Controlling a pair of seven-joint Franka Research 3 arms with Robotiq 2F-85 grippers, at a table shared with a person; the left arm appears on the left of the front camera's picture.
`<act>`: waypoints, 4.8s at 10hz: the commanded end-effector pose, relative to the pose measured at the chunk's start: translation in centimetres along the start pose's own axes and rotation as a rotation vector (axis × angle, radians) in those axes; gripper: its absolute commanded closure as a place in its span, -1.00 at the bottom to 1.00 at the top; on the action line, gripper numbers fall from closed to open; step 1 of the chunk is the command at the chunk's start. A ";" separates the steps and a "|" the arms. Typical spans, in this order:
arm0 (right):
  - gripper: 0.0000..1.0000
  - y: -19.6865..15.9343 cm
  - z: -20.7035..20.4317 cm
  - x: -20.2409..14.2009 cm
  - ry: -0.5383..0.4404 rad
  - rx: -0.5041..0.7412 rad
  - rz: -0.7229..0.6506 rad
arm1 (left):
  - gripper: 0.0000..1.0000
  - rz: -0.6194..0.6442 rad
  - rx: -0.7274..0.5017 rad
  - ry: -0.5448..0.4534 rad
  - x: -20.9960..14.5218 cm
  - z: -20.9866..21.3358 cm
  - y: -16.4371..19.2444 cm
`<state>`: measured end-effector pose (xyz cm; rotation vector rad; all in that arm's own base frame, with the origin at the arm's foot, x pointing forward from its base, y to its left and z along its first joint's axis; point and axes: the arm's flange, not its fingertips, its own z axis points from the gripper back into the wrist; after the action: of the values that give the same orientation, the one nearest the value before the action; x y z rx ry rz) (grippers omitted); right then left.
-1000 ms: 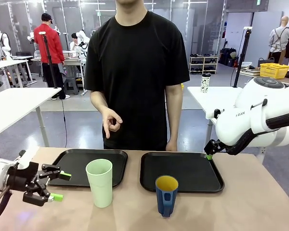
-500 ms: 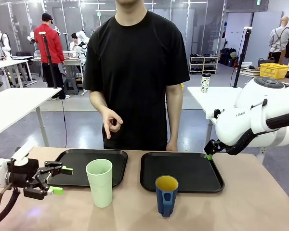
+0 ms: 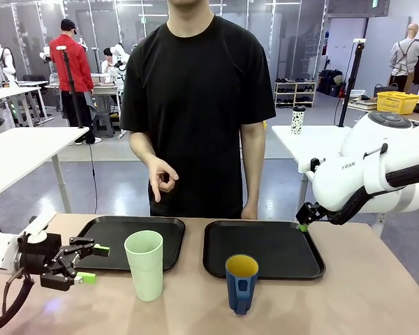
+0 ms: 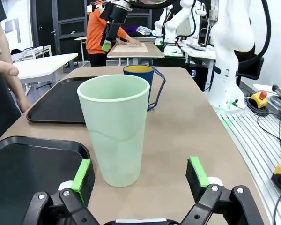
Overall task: Sort and store the cups by type.
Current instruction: Pick up the Reusable plastic cup.
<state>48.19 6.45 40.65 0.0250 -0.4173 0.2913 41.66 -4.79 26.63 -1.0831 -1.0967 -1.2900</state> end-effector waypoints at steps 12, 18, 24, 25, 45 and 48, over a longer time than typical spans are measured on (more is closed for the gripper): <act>-1.00 -0.2 0.0 -0.1 -0.004 0.001 -0.002 | -1.00 0.050 0.014 -0.010 -3.0 -4.8 4.0; -1.00 -0.2 0.0 -0.1 -0.004 0.001 -0.002 | -1.00 0.047 0.002 -0.023 -3.6 -6.9 4.7; -1.00 -0.2 0.0 -0.1 -0.004 0.001 -0.002 | -1.00 0.045 -0.046 -0.035 -3.8 -8.6 4.8; -1.00 -0.2 0.0 -0.1 -0.004 0.001 -0.002 | -1.00 0.047 -0.053 -0.039 -3.9 -8.9 4.7; -1.00 -0.2 0.0 -0.1 -0.004 0.001 -0.002 | 0.07 -0.004 -0.183 -0.161 -3.0 -12.2 4.6; -1.00 -0.2 0.0 -0.1 -0.004 0.001 -0.002 | 0.07 -0.019 -0.160 -0.131 0.3 -9.0 3.0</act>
<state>48.19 6.43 40.64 0.0249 -0.4172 0.2909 46.12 -14.78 23.94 -1.2994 -1.1041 -1.3281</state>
